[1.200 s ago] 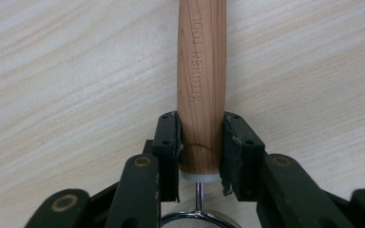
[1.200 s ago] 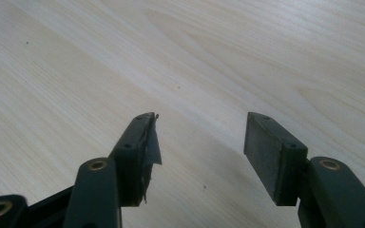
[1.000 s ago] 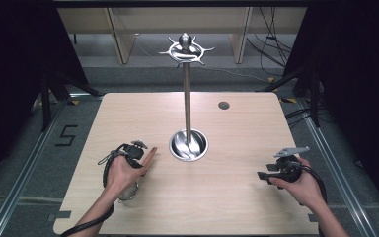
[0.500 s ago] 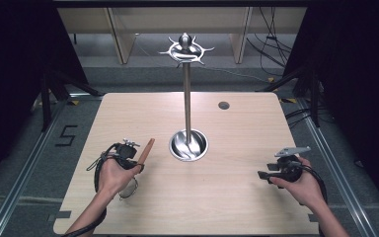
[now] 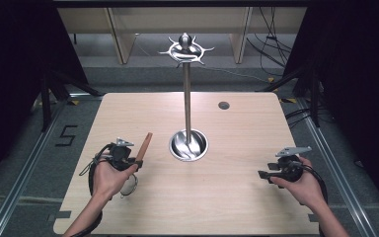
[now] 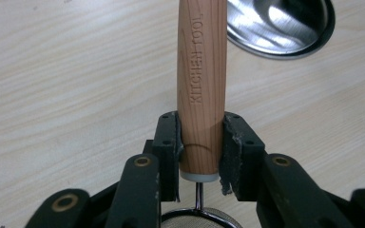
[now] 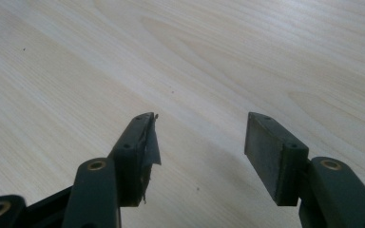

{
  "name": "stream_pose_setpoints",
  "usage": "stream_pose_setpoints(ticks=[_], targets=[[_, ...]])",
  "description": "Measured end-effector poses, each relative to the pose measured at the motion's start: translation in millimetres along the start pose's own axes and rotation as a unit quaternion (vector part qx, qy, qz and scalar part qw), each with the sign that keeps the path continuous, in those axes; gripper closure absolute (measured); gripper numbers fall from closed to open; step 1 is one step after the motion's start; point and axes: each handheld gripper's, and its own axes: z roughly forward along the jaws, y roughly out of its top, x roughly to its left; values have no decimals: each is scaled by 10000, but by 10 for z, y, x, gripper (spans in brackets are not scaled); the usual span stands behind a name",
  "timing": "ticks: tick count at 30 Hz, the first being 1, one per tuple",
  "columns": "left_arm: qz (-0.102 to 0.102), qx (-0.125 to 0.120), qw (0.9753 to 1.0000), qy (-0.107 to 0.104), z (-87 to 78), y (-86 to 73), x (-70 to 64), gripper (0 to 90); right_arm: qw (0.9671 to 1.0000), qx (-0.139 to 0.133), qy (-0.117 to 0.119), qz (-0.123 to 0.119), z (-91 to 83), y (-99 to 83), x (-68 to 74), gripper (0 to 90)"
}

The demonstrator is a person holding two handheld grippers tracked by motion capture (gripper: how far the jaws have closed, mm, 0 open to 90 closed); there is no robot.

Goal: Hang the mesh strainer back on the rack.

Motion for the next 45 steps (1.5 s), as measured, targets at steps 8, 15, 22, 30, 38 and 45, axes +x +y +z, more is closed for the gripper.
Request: stream_pose_setpoints(ticks=[8, 15, 22, 30, 38, 45], targets=[[80, -407, 9991, -7, -102, 25, -40, 686, 9996, -3, -212, 174, -7, -4, 49, 443], [183, -547, 9983, -58, -153, 44, -74, 686, 9997, -37, -256, 24, -4, -2, 24, 443], [290, -540, 9980, -136, -202, 48, -54, 686, 9990, -242, -285, -229, -9, 4, -12, 443], [188, -741, 9969, -161, -229, 59, -71, 686, 9989, -381, -232, -133, 20, 8, 1, 443], [149, -998, 9948, -146, -301, 80, -121, 686, 9990, -252, -313, -197, -30, 18, -5, 441], [348, -922, 9950, -152, -351, 89, -115, 686, 9990, -283, -317, -129, -37, 22, 4, 440]])
